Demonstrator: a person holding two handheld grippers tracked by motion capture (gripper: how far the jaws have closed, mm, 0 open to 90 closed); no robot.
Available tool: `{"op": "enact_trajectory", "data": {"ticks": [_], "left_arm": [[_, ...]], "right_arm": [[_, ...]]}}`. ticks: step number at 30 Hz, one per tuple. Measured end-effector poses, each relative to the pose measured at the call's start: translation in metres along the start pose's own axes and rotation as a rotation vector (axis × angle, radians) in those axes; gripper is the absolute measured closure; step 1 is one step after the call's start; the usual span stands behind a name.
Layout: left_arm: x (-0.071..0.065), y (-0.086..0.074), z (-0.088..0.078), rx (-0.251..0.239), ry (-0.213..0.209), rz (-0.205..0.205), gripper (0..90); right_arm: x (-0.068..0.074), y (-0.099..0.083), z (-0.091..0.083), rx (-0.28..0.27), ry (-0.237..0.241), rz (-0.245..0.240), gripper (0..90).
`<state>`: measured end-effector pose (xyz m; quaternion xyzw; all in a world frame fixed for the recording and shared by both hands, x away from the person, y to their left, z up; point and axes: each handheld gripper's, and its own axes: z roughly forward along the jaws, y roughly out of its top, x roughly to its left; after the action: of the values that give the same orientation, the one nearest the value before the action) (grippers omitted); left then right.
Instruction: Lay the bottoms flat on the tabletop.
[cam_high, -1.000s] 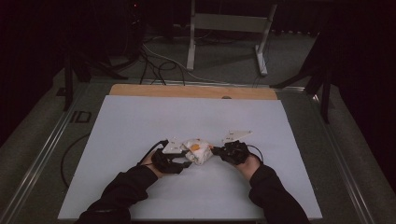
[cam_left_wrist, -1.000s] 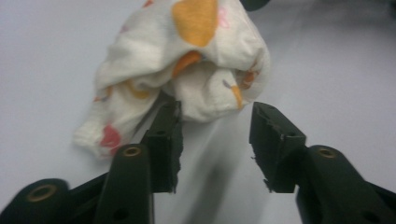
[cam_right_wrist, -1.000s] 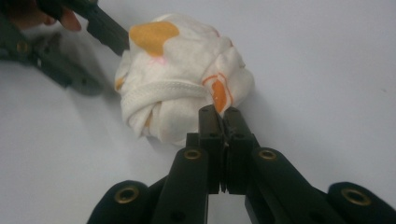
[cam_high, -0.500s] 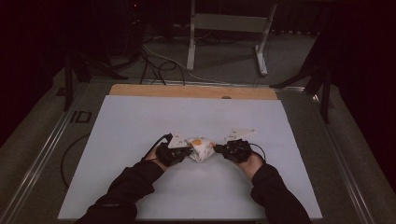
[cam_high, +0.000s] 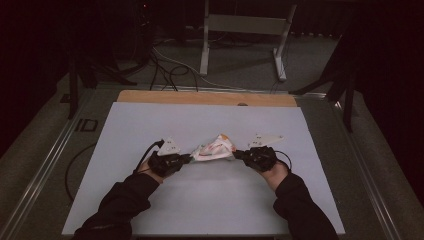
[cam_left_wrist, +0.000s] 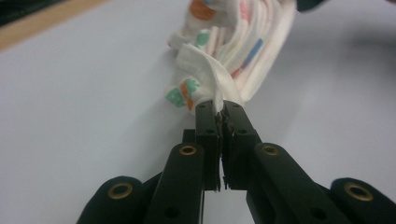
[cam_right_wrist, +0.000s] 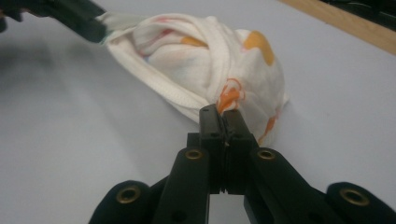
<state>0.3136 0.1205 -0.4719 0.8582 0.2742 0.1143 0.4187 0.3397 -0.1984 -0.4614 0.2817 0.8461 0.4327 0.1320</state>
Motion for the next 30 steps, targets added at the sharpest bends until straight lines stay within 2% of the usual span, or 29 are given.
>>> {"op": "enact_trajectory", "data": {"ticks": [5,9,10,11,13,15,16,17,19,21,22,24,26,28,30], "left_arm": [[-0.029,-0.019,0.004,0.056,-0.086,0.025,86.7],[-0.054,-0.024,0.006,0.089,-0.168,0.058,86.7],[-0.06,-0.023,0.007,0.091,-0.193,0.065,86.6],[-0.066,-0.023,0.007,0.093,-0.199,0.08,86.6],[-0.076,-0.02,0.008,0.089,-0.244,0.082,86.1],[-0.084,-0.017,0.01,0.097,-0.277,0.099,86.0],[-0.088,-0.016,0.01,0.098,-0.298,0.102,85.6],[-0.092,-0.014,0.011,0.096,-0.313,0.106,85.6],[-0.096,-0.012,0.011,0.083,-0.339,0.111,82.7],[-0.094,-0.008,0.008,0.064,-0.337,0.089,76.5],[-0.09,-0.006,0.006,0.053,-0.326,0.081,69.7],[-0.08,-0.001,0.001,0.03,-0.285,0.06,63.6],[-0.067,0.003,-0.002,0.011,-0.236,0.038,56.3],[-0.054,0.007,-0.002,-0.003,-0.196,0.004,52.5],[-0.041,0.009,0.001,0.0,-0.153,-0.007,50.7]], "right_arm": [[0.008,-0.011,0.005,0.049,0.026,-0.011,89.3],[0.016,-0.024,0.005,0.099,0.061,-0.026,89.1],[0.018,-0.027,0.004,0.115,0.06,-0.026,89.0],[0.019,-0.03,0.003,0.13,0.058,-0.036,88.8],[0.022,-0.035,-0.001,0.155,0.057,-0.05,88.1],[0.024,-0.038,-0.005,0.173,0.038,-0.076,87.3],[0.025,-0.039,-0.007,0.179,0.011,-0.086,87.3],[0.024,-0.04,-0.01,0.182,-0.006,-0.086,85.9],[0.02,-0.041,-0.016,0.171,-0.005,-0.06,79.9],[0.015,-0.04,-0.022,0.153,-0.019,-0.029,74.4],[0.013,-0.039,-0.026,0.142,-0.028,-0.021,72.1],[0.011,-0.035,-0.03,0.111,-0.043,0.006,68.7],[0.011,-0.03,-0.031,0.091,-0.051,0.014,61.5],[0.013,-0.025,-0.026,0.085,-0.053,0.015,57.9],[0.014,-0.023,-0.019,0.101,-0.059,0.014,56.2]]}}
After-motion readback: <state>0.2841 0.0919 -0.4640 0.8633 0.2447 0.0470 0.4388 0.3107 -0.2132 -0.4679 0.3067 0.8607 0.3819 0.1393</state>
